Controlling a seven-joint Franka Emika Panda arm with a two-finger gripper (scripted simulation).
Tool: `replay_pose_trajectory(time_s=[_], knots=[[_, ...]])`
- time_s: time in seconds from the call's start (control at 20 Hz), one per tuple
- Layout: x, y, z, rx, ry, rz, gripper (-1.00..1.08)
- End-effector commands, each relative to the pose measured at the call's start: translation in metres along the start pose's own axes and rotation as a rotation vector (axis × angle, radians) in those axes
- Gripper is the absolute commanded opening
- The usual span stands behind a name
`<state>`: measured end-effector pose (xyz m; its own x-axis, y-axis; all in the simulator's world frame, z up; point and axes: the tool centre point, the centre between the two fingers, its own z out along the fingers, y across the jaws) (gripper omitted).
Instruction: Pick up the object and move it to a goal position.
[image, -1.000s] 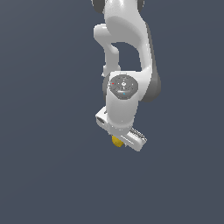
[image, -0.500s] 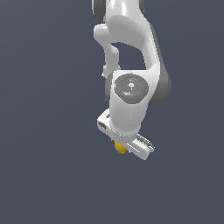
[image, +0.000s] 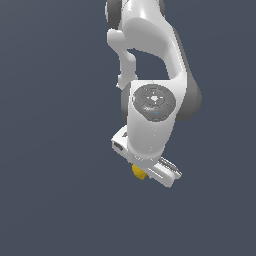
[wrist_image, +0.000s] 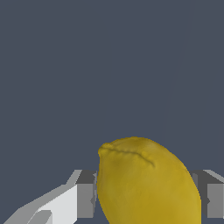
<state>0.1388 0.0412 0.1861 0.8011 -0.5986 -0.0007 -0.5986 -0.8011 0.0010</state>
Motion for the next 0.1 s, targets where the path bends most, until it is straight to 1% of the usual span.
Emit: replay_pose_trajectory(time_s=[0.0,0.05], knots=[[0.001,-0.0012,-0.0016,0.001,0.001,0.0,-1.0],[0.0011,-0.0012,-0.0016,0.001,0.001,0.0,-1.0]])
